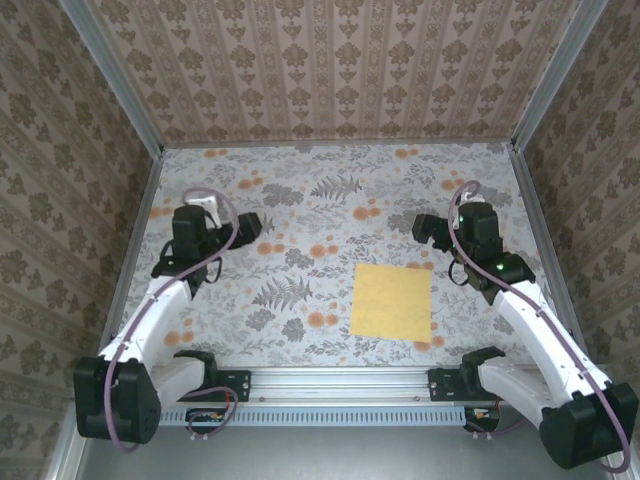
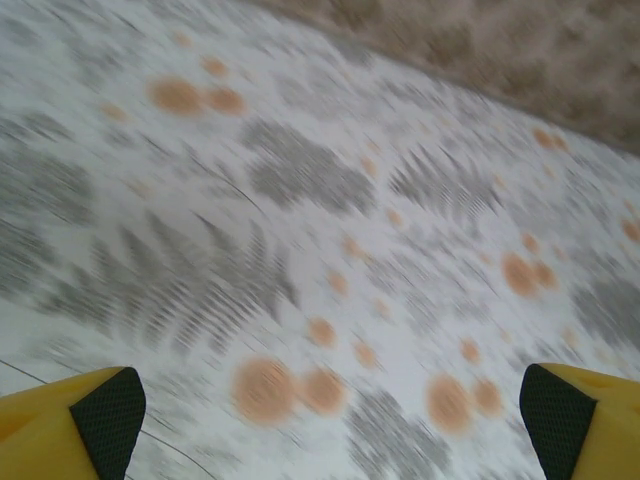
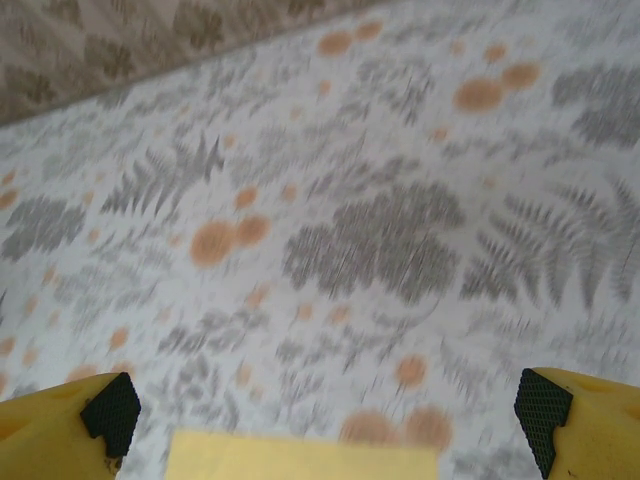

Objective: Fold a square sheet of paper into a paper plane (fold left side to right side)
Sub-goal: Move the square sheet of paper to the center of the table.

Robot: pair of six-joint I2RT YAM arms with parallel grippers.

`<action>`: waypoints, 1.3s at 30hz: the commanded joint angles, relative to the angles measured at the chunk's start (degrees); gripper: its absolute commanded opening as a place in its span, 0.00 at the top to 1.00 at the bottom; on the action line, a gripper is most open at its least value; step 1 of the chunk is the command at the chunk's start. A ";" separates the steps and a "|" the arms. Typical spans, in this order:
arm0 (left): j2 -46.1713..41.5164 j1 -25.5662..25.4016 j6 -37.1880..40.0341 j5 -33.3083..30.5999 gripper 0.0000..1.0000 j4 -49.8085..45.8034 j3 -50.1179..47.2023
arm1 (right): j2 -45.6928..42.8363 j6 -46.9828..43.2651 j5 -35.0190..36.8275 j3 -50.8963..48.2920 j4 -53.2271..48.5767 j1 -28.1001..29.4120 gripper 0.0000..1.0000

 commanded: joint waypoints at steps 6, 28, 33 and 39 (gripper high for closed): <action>-2.65 -8.44 -4.82 1.76 0.00 2.70 -6.90 | 0.76 15.51 0.81 -1.63 -18.57 12.91 0.00; -3.16 -8.75 -0.75 -3.75 0.00 -2.33 -5.03 | 34.82 15.29 3.10 -0.78 -8.35 28.81 0.00; -3.56 -8.73 -0.35 -4.71 0.00 -3.55 -4.54 | 39.77 13.58 1.12 1.74 -6.01 28.82 0.00; -3.73 -8.75 -0.39 -4.95 0.00 -4.09 -4.07 | 46.59 9.73 0.22 8.17 -4.41 28.56 0.00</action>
